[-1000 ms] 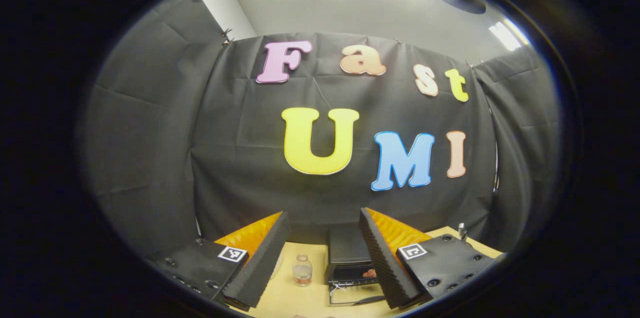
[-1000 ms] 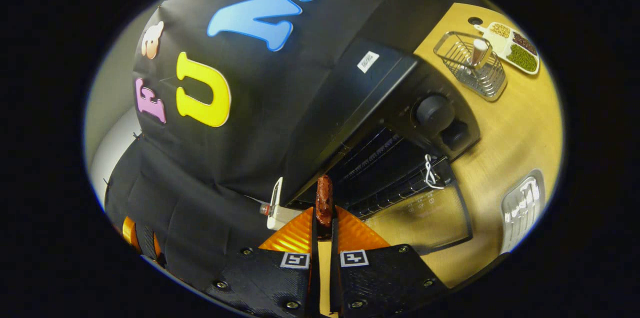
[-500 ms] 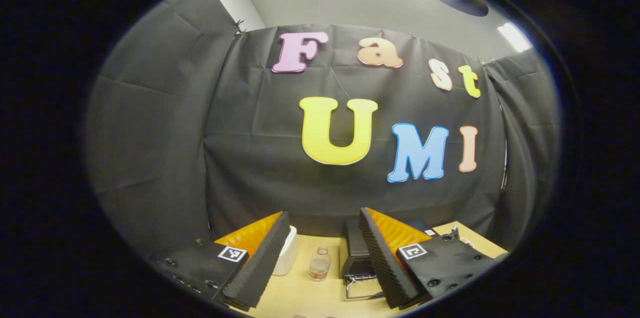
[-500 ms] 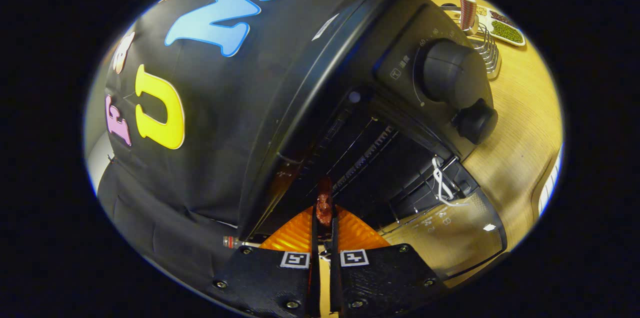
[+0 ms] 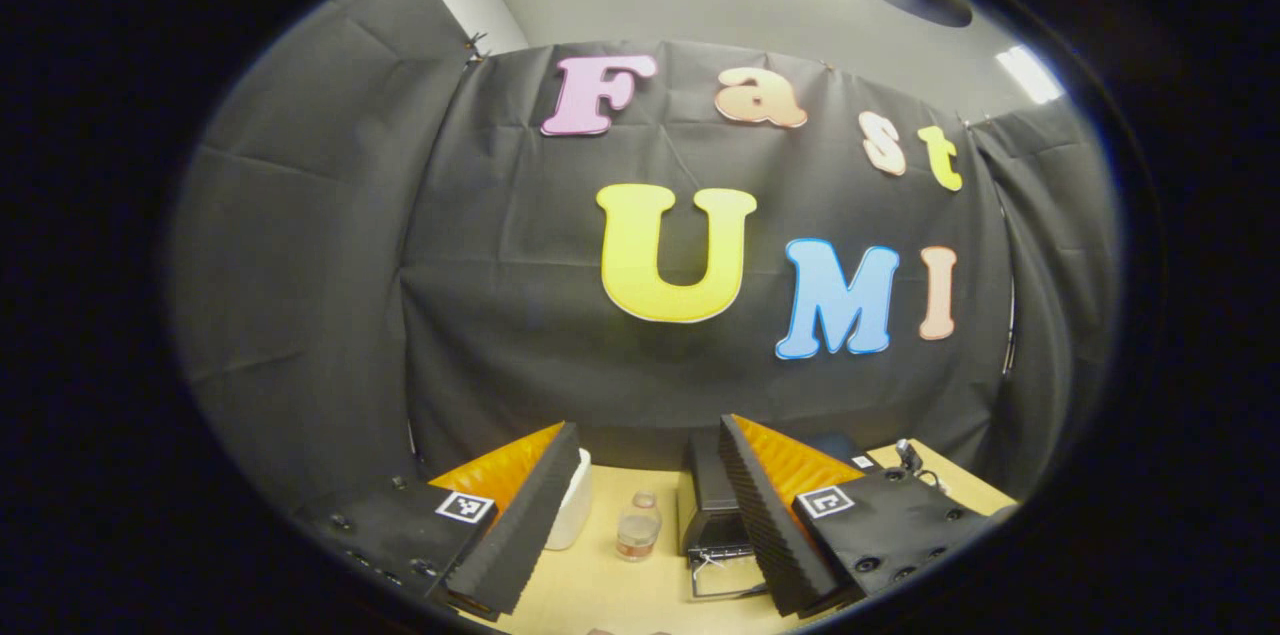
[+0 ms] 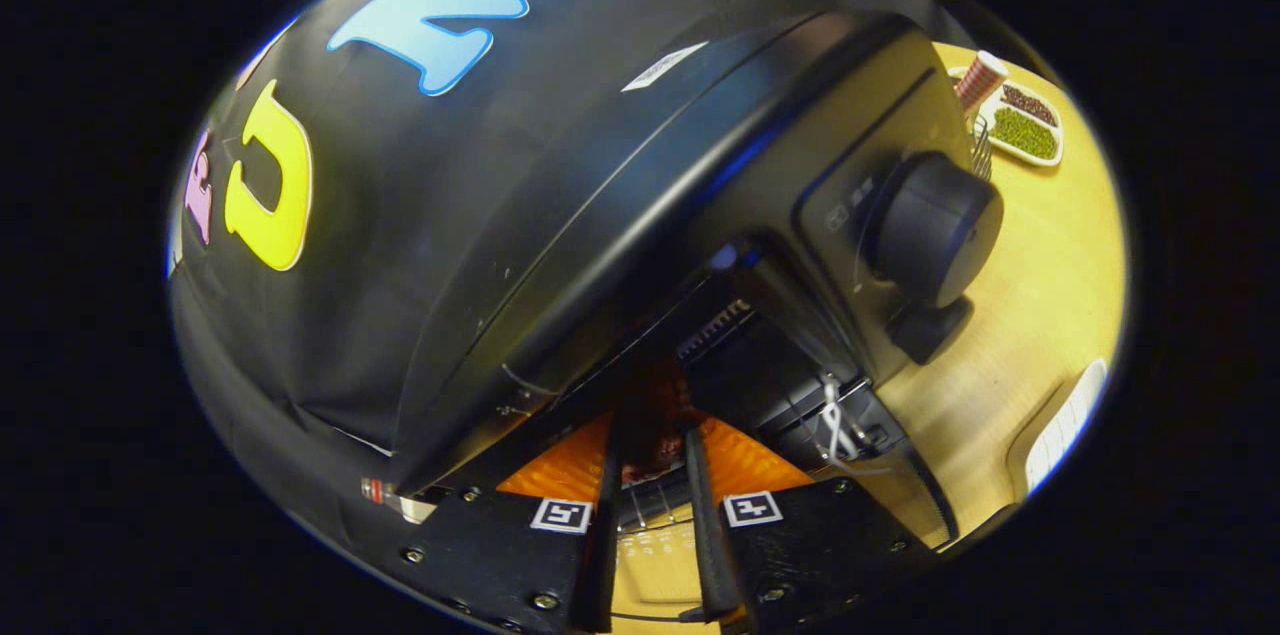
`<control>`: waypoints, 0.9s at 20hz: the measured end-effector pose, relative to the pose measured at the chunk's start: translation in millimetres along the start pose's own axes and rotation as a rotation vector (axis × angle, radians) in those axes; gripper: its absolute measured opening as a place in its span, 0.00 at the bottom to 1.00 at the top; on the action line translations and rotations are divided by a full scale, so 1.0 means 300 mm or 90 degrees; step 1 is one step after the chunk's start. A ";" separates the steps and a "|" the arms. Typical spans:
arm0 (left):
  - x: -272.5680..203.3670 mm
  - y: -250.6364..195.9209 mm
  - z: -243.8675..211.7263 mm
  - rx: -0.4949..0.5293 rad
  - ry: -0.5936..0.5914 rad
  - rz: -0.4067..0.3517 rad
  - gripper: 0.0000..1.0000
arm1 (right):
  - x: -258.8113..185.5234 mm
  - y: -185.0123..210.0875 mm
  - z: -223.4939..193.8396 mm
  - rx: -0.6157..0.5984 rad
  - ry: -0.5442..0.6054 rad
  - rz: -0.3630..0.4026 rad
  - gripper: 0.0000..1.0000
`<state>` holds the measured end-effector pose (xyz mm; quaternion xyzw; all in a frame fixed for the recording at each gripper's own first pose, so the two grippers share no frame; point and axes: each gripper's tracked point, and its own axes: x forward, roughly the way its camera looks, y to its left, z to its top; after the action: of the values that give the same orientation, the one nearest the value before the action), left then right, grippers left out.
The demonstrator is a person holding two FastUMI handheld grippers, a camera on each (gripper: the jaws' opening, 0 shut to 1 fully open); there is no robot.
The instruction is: Open the electric oven with the left hand, put the food in, and close the electric oven.
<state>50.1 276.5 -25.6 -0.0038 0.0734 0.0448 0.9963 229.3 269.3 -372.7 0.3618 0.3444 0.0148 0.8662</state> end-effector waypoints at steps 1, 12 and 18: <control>0.012 -0.011 -0.003 0.002 0.001 -0.003 0.98 | -0.012 -0.003 0.008 -0.019 -0.003 -0.003 0.35; 0.098 -0.252 -0.020 -0.017 -0.003 -0.048 0.98 | -0.333 -0.014 0.008 -0.353 -0.006 -0.005 0.61; 0.112 -0.417 -0.031 -0.011 -0.003 -0.078 0.98 | -0.676 0.039 0.212 -0.446 -0.150 0.022 0.60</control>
<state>93.1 154.7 -39.6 -0.0165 0.0706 -0.0153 0.9973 115.9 183.1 -214.5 0.0481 0.2100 0.1043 0.9709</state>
